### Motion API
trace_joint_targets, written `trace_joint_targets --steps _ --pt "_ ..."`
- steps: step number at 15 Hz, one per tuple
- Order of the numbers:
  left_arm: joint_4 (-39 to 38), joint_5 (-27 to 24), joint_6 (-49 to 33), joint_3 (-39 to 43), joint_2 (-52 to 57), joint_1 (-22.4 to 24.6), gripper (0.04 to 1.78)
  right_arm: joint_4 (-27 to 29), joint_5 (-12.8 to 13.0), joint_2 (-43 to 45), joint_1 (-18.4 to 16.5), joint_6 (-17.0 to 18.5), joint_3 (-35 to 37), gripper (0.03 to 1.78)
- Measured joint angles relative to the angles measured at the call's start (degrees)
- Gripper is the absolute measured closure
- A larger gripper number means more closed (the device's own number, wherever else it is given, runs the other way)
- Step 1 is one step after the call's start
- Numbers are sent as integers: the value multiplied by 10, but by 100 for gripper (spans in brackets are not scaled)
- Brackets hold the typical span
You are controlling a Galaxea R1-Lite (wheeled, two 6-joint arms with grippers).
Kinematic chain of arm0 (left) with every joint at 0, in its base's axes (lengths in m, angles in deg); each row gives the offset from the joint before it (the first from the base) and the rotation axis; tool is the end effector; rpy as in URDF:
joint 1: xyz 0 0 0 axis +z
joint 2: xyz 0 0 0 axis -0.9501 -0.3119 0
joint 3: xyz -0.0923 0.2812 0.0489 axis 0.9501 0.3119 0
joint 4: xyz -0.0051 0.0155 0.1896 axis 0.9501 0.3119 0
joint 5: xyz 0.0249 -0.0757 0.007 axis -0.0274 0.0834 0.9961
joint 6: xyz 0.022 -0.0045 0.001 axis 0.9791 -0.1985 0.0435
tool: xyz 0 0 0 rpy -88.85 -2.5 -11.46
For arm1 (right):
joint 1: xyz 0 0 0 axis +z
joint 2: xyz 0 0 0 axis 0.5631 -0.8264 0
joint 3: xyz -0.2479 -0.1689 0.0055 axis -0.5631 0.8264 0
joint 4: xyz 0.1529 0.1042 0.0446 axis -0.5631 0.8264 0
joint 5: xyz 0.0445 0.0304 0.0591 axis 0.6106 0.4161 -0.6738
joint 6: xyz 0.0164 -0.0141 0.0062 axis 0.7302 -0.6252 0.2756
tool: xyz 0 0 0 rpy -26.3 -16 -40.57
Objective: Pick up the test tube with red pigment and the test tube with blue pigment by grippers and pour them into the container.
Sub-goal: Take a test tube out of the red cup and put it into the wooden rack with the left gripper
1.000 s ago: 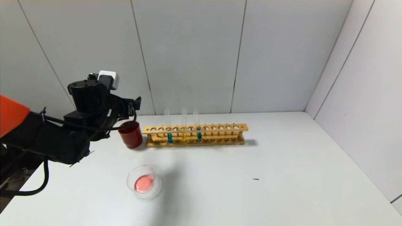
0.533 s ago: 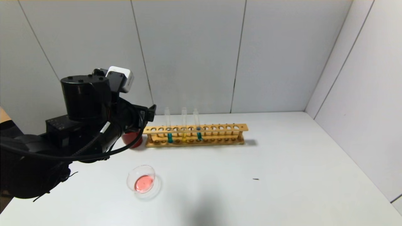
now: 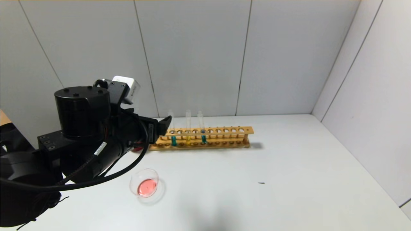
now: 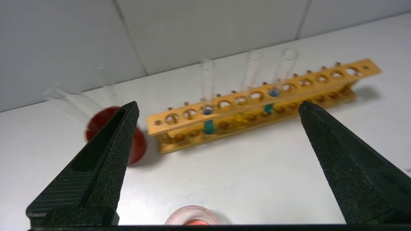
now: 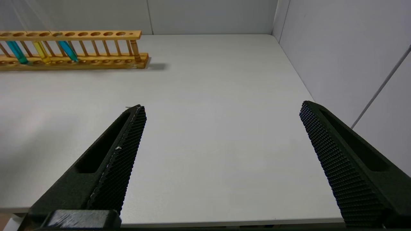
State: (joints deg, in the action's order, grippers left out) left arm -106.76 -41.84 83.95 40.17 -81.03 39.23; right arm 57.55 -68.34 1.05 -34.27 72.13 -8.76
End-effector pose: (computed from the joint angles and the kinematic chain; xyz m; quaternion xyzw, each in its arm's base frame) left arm 0.2336 -0.1409 0.1991 0.0308 0.0746 -0.1226 0.9892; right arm -0.0228 0.0002 0.0753 0.0029 0.0009 0.0021 1.0000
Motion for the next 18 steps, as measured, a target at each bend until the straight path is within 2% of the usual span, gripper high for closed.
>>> trace_joint_targets --steps 3,13,18 --pt "-1 -44 -5 -16 -34 24 7 0 0 0 0 0 0 6" --pt "-36 -52 -23 -174 -255 85 7 0 0 0 0 0 0 6" --pt "-36 -73 -23 -229 -318 96 7 0 0 0 0 0 0 6"
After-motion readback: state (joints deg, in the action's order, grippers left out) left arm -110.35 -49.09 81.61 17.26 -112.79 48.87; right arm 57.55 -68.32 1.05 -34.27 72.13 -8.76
